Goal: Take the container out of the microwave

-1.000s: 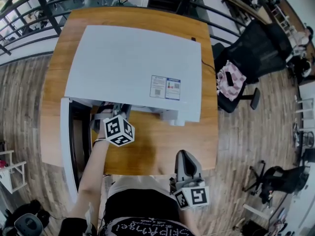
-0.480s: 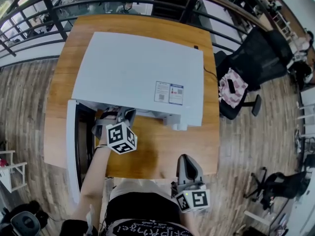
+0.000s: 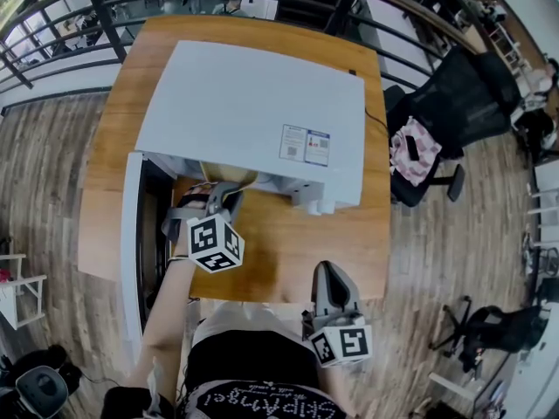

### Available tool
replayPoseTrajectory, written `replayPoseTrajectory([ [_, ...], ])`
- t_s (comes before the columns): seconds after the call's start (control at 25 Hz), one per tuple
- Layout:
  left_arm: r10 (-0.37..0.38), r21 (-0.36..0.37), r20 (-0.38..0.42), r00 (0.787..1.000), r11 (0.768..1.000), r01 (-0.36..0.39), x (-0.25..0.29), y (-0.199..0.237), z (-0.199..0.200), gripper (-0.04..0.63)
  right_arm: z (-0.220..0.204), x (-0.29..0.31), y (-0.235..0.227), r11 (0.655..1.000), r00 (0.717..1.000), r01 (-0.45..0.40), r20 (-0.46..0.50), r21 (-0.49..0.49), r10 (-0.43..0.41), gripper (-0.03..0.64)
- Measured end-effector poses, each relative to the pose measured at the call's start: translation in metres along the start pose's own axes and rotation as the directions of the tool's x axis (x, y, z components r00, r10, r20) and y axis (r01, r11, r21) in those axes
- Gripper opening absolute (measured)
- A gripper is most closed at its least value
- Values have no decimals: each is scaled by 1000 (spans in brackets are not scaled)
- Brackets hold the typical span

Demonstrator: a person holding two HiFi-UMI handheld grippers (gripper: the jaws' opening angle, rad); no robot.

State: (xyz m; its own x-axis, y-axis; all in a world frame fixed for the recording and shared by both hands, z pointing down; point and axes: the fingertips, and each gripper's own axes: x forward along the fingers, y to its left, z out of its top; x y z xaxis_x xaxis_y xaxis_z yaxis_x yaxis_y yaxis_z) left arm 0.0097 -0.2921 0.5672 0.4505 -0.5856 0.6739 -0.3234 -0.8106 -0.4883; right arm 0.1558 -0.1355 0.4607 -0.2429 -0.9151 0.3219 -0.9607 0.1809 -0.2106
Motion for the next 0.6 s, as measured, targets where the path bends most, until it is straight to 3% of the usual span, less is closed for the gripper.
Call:
replayPoseTrajectory([
  [0.6, -19, -27, -3, 1000, 999, 19, -61, -54, 0, 41, 0, -27, 17, 999, 998, -48, 35, -17, 48, 40],
])
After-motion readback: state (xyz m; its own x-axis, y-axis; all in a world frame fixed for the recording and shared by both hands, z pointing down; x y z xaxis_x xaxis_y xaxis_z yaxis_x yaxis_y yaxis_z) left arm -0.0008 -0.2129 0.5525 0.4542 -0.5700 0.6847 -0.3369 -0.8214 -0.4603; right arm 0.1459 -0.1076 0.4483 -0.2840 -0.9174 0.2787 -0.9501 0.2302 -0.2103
